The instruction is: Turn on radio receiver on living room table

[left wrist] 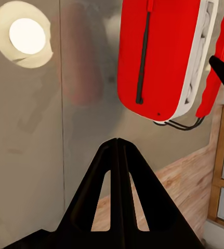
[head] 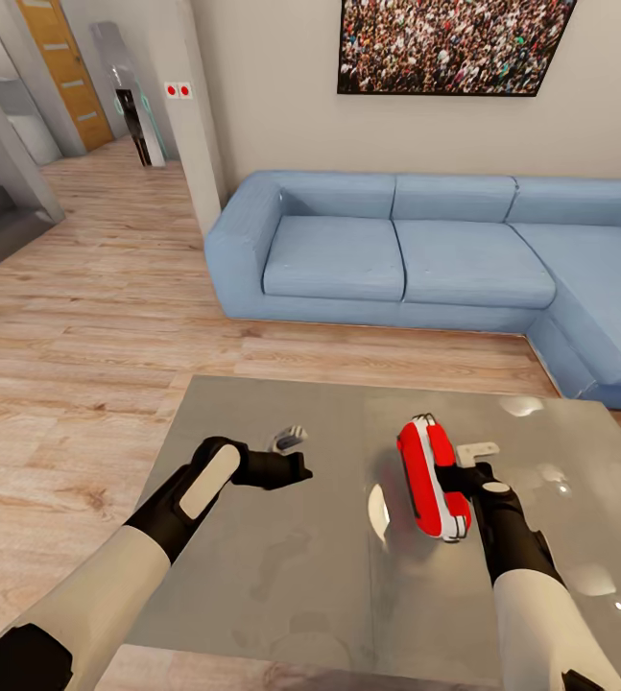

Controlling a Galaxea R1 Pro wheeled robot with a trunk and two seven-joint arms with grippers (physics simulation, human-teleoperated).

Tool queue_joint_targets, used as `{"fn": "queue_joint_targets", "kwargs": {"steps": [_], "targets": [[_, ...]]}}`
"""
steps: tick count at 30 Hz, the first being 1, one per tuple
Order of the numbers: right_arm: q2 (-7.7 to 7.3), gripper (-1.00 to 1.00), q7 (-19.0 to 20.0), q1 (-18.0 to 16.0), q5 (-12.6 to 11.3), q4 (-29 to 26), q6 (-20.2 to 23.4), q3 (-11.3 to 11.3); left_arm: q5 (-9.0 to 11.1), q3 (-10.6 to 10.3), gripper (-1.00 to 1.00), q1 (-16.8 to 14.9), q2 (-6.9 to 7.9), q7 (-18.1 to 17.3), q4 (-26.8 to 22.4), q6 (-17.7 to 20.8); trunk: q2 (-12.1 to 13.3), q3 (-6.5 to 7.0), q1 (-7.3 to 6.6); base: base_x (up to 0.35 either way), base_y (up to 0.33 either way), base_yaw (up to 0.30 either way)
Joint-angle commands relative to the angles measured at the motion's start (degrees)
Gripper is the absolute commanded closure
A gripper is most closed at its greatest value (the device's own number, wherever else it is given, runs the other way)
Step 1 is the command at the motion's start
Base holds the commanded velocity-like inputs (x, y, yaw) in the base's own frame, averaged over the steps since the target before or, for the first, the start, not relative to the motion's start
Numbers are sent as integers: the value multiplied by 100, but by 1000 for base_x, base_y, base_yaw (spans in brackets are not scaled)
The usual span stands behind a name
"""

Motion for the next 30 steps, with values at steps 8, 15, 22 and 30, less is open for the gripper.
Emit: {"fn": "queue_joint_targets", "kwargs": {"steps": [8, 15, 22, 30], "targets": [[7, 100, -11, -2, -15, 11, -11, 1, 7, -2, 100, 0, 38, -4, 17, 1, 0, 0, 0, 0, 0, 0], [8, 100, -8, -4, -27, 16, -13, 1, 13, -1, 100, 0, 44, -7, 15, 0, 0, 0, 0, 0, 0, 0], [-32, 100, -5, -5, -201, 12, -13, 3, 12, 0, 100, 0, 40, -25, 4, -2, 0, 0, 0, 0, 0, 0], [-51, 100, 12, -6, -237, 12, -12, 15, 0, 0, 100, 2, 37, -130, 1, 1, 0, 0, 0, 0, 0, 0]]}}
